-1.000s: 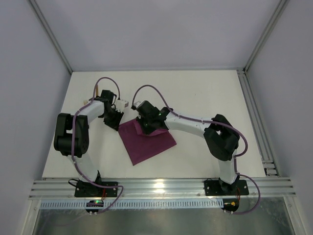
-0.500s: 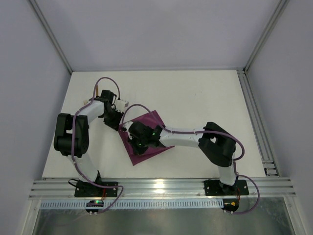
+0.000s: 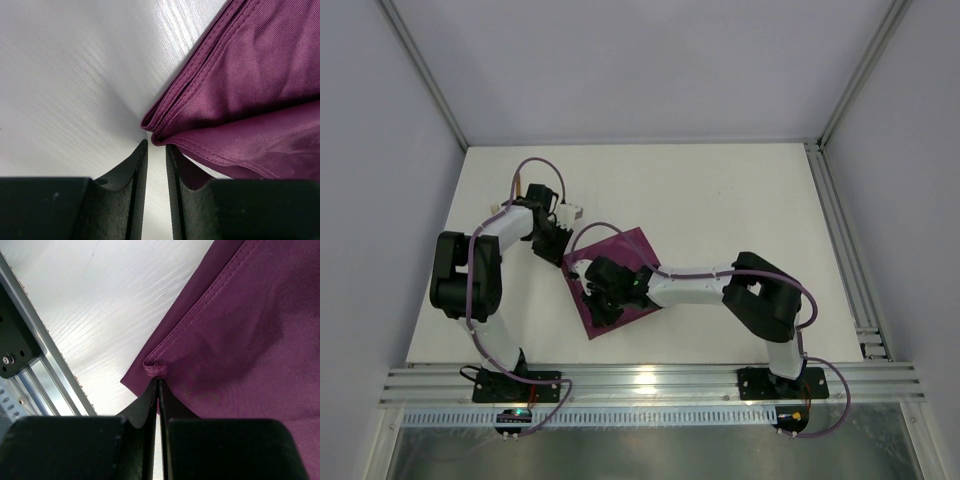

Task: Fold the napkin into a case and place the utensils inside
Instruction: Fold the top corner of the square-folded napkin at the center of the board.

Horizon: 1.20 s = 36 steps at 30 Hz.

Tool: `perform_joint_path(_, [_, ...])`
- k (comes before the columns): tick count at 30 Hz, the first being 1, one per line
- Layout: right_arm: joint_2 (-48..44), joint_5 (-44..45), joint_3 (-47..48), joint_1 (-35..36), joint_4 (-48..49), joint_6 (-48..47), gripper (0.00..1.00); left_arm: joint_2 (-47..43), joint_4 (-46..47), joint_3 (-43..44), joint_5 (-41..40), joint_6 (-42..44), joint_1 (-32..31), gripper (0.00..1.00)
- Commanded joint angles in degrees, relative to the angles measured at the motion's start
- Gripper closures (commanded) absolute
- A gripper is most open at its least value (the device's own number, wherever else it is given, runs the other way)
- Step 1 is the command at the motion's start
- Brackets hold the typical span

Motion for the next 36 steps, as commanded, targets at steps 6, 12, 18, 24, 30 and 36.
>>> perform_joint_path(6, [-5.2, -3.0, -3.0, 1.1, 5.3, -1.9, 0.96, -1.1, 1.2, -1.0, -1.1, 0.6, 0.0, 0.76])
perform_joint_path(12, [-7.0, -4.1, -5.6, 1.4, 8.0, -2.4, 0.96, -1.2, 1.3, -1.0, -1.2, 0.7, 0.1, 0.76])
perform_joint_path(18, [-5.0, -4.0, -4.6, 1.4, 8.5, -2.4, 0.96, -1.6, 0.9, -0.8, -1.3, 0.7, 0.0, 0.73])
perform_joint_path(24, [-3.6, -4.5, -4.8, 1.4, 8.7, -2.4, 0.86, -3.0, 0.3, -0.7, -1.9, 1.1, 0.1, 0.66])
perform_joint_path(30, [-4.8, -6.0, -5.2, 1.9, 8.3, -3.5, 0.61, -4.4, -0.9, -0.5, -2.9, 1.8, 0.4, 0.61])
perform_joint_path(36, [-10.0, -5.7, -5.5, 2.0, 9.1, -3.8, 0.58, -7.3, -2.7, -0.4, -3.5, 2.5, 0.8, 0.59])
